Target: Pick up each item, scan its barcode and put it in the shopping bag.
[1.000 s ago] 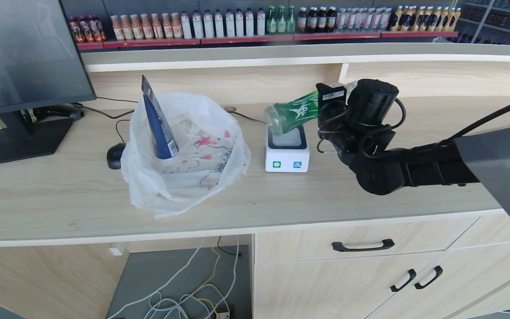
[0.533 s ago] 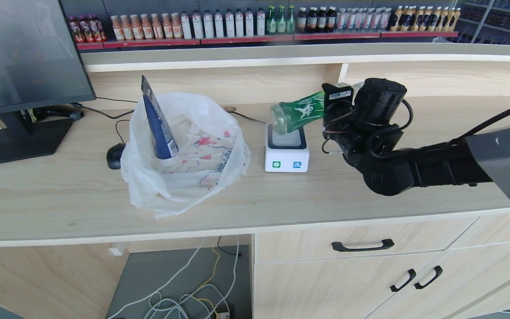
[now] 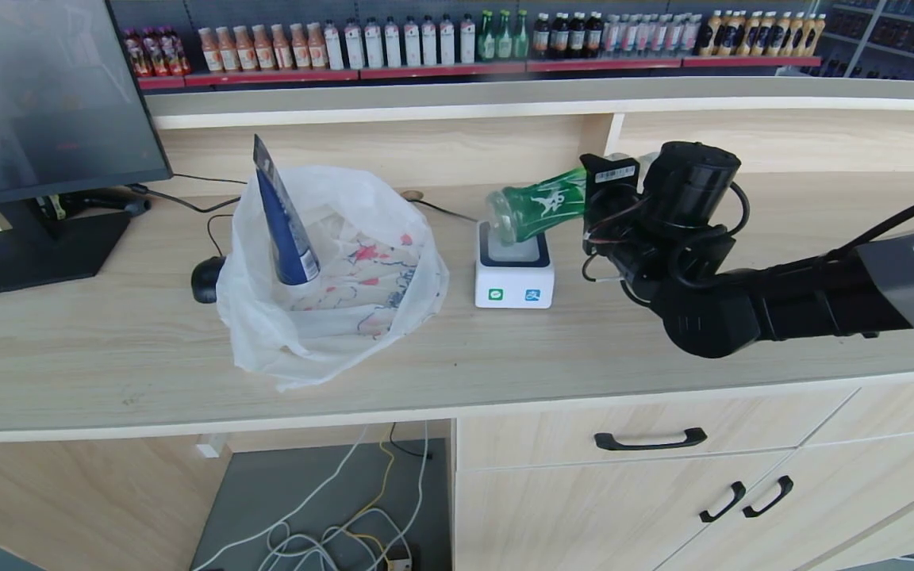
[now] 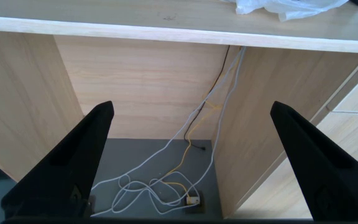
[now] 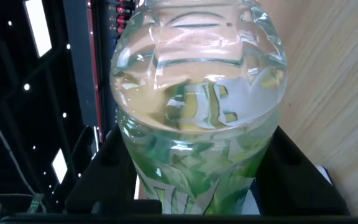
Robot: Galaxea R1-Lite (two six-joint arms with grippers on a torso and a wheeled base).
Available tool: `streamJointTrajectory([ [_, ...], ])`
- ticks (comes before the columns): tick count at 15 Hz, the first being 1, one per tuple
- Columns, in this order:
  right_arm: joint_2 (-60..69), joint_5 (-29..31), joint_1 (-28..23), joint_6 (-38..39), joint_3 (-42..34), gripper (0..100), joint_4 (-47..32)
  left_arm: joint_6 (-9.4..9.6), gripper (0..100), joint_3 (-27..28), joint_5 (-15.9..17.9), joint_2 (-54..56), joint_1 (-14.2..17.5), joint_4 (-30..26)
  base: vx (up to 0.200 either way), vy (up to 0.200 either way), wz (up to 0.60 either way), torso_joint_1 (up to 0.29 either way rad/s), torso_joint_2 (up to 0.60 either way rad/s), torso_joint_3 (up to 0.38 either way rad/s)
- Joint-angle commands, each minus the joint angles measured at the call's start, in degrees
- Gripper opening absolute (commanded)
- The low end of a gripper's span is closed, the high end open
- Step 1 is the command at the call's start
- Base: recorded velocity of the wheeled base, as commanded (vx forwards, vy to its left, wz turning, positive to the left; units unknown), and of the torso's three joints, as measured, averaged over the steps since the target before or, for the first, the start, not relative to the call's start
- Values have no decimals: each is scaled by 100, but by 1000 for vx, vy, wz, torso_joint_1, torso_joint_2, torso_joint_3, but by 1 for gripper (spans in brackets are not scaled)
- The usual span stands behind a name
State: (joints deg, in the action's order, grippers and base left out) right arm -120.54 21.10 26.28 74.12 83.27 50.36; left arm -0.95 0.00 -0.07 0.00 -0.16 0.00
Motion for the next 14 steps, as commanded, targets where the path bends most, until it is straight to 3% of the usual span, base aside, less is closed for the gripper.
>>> streamJointTrajectory([
  [1,31,-1,26,-3,5,0,0,-2,100,0,-1,-9,-2,0,0,0,0,0,0,0],
  [14,233,26,211,-38,-22,0,-9,-2,100,0,-1,-9,-2,0,0,0,0,0,0,0],
])
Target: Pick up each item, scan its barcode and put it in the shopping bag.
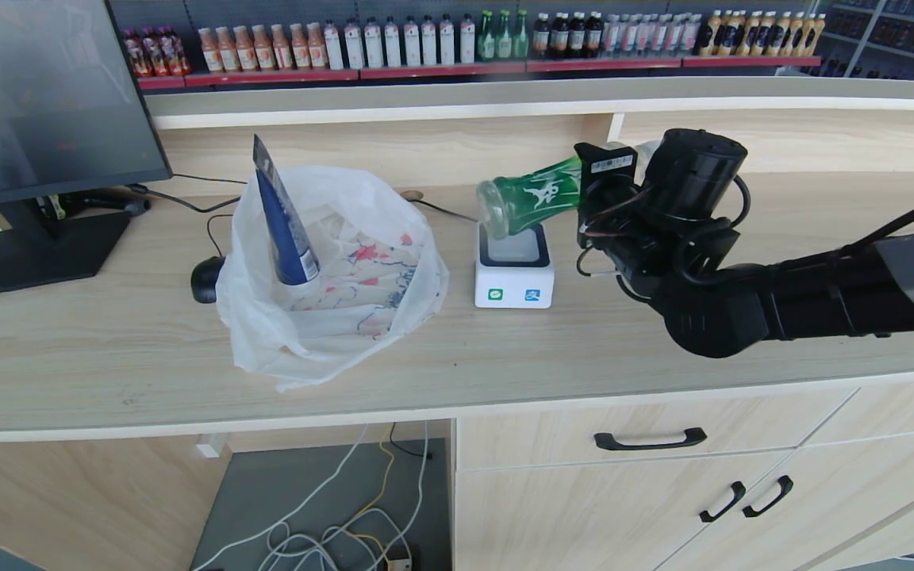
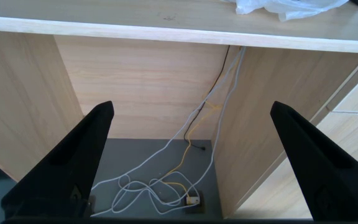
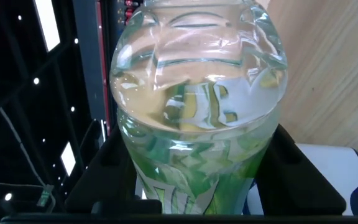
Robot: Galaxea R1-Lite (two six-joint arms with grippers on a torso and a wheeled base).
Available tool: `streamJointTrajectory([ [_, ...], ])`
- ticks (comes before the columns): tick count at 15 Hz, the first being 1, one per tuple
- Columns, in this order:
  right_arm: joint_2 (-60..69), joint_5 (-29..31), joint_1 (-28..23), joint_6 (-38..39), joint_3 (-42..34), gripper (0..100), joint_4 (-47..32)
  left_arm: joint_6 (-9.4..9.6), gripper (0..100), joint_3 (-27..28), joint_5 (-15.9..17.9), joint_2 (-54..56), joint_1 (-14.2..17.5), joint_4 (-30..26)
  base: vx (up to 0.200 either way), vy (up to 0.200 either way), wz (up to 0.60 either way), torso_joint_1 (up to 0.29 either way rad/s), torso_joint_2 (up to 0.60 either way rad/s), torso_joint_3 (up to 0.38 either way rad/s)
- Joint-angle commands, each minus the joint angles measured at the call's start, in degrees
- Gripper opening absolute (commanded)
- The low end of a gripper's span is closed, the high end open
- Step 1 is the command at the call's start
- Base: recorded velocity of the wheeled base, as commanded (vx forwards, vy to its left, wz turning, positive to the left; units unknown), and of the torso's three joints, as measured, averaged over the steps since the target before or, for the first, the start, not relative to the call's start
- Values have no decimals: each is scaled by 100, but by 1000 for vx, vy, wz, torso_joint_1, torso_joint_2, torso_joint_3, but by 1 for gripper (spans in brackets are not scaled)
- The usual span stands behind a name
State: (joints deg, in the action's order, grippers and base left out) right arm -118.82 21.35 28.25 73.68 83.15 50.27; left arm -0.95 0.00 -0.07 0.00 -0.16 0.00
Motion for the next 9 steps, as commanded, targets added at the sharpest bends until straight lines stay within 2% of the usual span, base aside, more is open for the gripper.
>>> streamJointTrajectory([
  [1,140,-8,14,-55,-10,0,0,-2,100,0,-1,-9,-2,0,0,0,0,0,0,0],
  [3,386,-25,85,-372,-10,0,-9,-2,100,0,-1,-9,-2,0,0,0,0,0,0,0],
  [7,843,-8,463,-1567,-141,0,0,-2,100,0,-1,-9,-2,0,0,0,0,0,0,0],
  [9,984,1,858,-3017,-370,0,18,-2,100,0,-1,-9,-2,0,0,0,0,0,0,0],
])
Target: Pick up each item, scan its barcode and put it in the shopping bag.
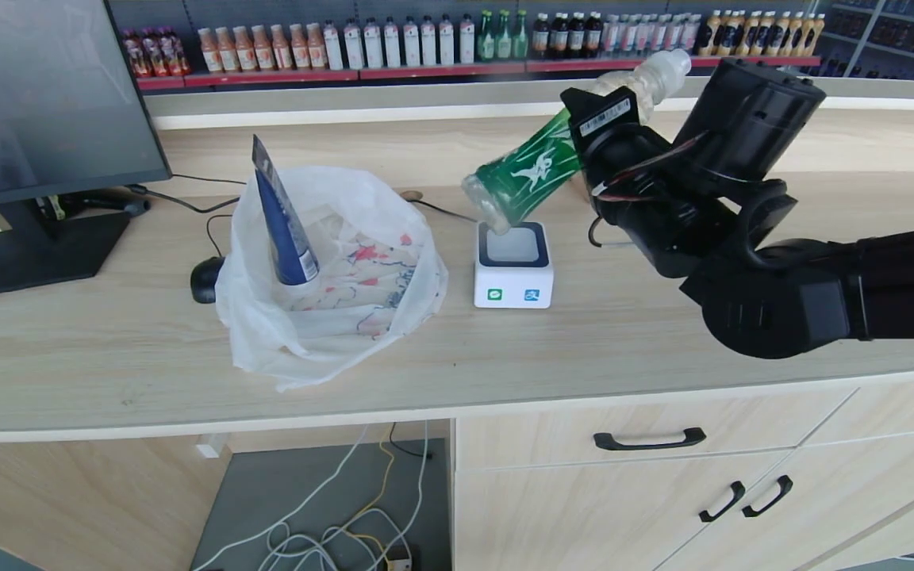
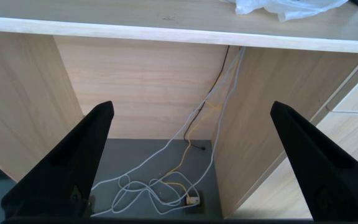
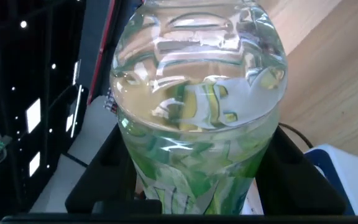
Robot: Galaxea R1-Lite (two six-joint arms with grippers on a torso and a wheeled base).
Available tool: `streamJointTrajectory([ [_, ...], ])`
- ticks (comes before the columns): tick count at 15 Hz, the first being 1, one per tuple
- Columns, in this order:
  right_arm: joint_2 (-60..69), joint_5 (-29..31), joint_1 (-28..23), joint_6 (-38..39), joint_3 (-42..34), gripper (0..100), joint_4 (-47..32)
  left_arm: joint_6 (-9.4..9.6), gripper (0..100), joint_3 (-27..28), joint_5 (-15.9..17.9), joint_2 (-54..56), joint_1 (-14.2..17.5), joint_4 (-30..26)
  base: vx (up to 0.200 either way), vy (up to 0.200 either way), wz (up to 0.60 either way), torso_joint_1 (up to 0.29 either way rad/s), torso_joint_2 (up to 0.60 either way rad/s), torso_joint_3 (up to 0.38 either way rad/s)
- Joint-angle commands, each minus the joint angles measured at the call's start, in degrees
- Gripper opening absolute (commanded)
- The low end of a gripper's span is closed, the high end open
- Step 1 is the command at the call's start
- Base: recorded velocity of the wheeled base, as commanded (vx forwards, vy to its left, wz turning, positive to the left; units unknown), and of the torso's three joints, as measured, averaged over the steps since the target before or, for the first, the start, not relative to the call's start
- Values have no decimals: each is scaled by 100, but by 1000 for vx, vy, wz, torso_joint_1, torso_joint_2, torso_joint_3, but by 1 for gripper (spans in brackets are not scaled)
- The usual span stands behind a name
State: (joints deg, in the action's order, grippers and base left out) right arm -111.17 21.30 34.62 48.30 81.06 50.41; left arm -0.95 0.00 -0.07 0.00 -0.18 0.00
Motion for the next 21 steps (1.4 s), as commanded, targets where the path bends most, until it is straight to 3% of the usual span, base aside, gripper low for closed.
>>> streamJointTrajectory([
  [1,227,-12,370,-1393,-222,0,277,-2,100,0,-1,-9,1,0,0,0,0,0,0,0],
  [2,218,-20,493,-1701,-239,0,488,-2,100,0,-1,0,1,0,0,0,0,0,0,0],
  [3,174,-47,801,-2703,-389,0,1041,-2,100,0,-1,-9,1,0,0,0,0,0,0,0],
  [4,192,-47,950,-3230,-661,0,1375,-2,100,0,-1,-9,1,0,0,0,0,0,0,0],
  [5,209,-47,985,-3424,-758,0,1489,-2,100,0,-1,0,1,0,0,0,0,0,0,0],
  [6,245,-73,1073,-4109,-1039,0,1946,-2,100,0,-1,-9,1,0,0,0,0,0,0,0],
  [8,341,-970,880,-5243,-1127,0,2421,-2,100,0,-1,-9,1,0,0,0,0,0,0,0],
  [10,403,-1989,511,-5656,-1232,0,2491,7,100,0,-1,0,1,0,0,0,0,0,0,0],
  [12,412,-2358,405,-5682,-1496,0,2632,7,100,0,-1,-9,1,0,0,0,0,0,0,0],
  [21,614,-2596,-219,-5647,-2911,0,3889,-2,100,0,-1,-9,1,0,0,0,0,0,0,0],
])
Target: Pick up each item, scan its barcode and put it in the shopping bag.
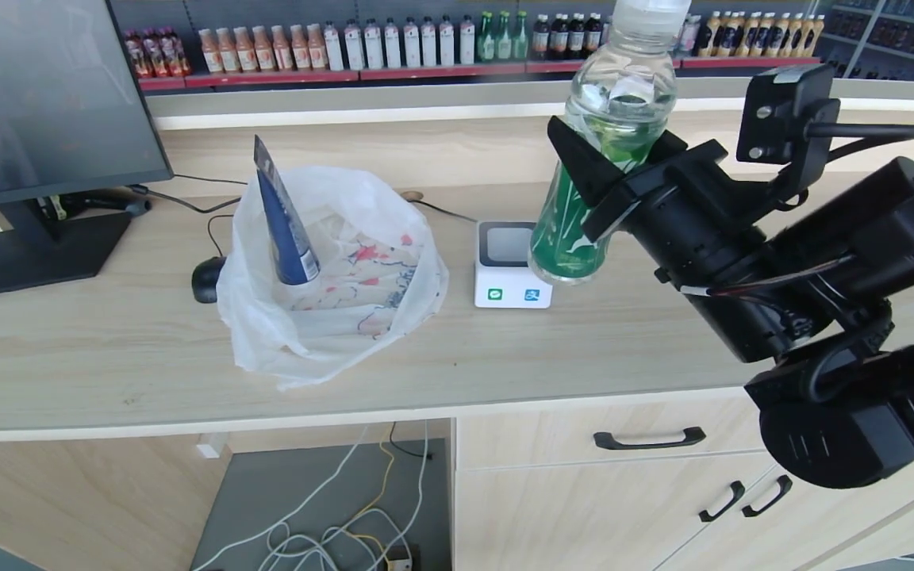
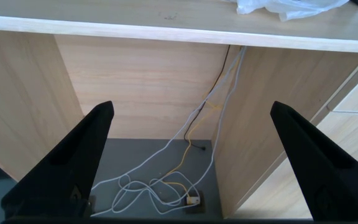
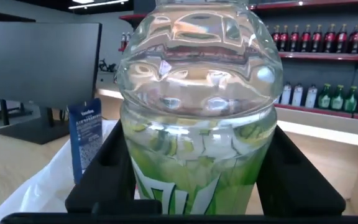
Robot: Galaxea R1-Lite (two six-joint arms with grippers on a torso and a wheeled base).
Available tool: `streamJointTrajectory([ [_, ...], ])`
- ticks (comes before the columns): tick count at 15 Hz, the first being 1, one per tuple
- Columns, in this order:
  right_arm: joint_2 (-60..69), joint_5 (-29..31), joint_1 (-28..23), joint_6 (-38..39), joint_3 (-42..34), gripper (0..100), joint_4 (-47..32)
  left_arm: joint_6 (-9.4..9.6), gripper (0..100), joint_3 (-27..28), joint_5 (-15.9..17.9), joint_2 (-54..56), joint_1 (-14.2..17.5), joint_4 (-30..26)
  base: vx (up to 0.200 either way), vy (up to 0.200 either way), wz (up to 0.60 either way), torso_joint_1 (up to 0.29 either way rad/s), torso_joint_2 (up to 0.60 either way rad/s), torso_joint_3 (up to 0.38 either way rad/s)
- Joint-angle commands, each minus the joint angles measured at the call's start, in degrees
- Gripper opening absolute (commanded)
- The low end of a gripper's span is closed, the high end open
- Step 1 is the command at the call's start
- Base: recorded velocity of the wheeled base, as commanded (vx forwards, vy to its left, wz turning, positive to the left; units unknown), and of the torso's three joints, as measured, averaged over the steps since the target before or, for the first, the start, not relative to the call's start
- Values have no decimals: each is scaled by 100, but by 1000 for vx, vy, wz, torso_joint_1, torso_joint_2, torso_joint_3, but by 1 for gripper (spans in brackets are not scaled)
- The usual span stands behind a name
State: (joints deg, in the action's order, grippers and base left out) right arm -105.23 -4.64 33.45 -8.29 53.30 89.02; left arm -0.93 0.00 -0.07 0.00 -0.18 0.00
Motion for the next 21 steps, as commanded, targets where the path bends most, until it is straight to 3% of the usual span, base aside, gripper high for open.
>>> streamJointTrajectory([
  [1,2,-1,-207,108,-153,0,81,-4,100,0,-1,0,1,0,0,0,0,0,0,0],
  [6,90,192,-251,258,-522,0,98,-13,100,0,-1,-9,1,0,0,0,0,0,0,0],
  [11,-15,508,-287,363,-311,0,98,-4,100,0,-1,0,1,0,0,0,0,0,0,0],
  [13,-6,781,-287,565,-258,0,98,-4,100,0,-1,-9,1,0,0,200,0,0,2,2],
  [21,-68,790,-322,565,-74,0,98,-13,100,0,-1,-9,1,0,0,200,0,2,2,4],
])
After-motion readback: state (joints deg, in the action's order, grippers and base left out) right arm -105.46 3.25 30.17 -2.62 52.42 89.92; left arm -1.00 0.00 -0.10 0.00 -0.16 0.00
